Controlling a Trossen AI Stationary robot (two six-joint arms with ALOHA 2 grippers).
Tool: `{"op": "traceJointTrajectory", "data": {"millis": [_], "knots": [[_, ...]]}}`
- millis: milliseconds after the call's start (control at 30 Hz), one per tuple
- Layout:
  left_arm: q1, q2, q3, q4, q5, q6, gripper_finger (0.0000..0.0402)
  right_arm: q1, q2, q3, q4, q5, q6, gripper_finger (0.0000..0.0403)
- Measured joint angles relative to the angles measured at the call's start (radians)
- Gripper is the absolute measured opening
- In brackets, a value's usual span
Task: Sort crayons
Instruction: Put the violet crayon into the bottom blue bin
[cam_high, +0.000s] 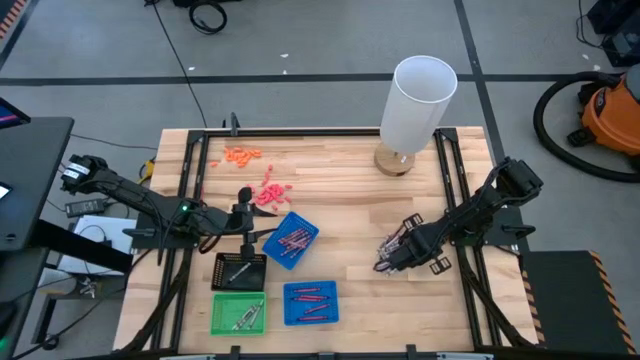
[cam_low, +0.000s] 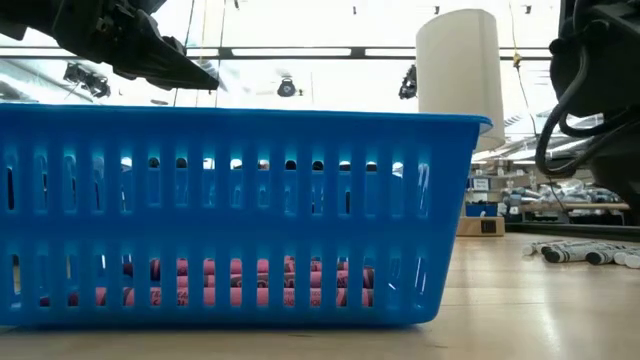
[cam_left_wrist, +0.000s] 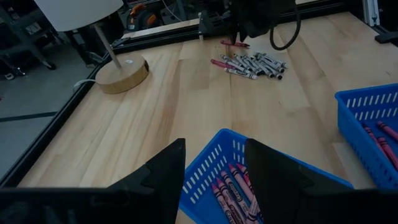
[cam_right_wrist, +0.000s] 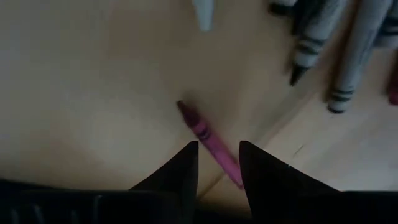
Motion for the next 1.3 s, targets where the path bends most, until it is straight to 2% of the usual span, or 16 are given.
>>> {"op": "traceJointTrajectory", "data": {"millis": [167,400,667,933,1300], "knots": [[-0.002,0.000,0.000,-0.001,0.000,-0.001,0.0176,0.000,0.000,-0.005,0.015,-0.049,-0.016,0.0105],[-0.005,0.000,0.000,-0.026,0.000,-0.018,0.0176,0.000,0.000,-0.020,0.080,-0.049,-0.018,0.0074],[-0.005,0.000,0.000,-0.028,0.000,-0.019,0.0176,0.000,0.000,-0.020,0.084,-0.046,-0.015,0.0059],[-0.005,0.000,0.000,-0.028,0.000,-0.019,0.0176,0.000,0.000,-0.020,0.092,-0.048,-0.009,0.0017],[-0.005,0.000,0.000,-0.049,0.000,-0.027,0.0176,-0.002,-0.001,0.004,0.138,-0.018,0.003,0.0017]]}}
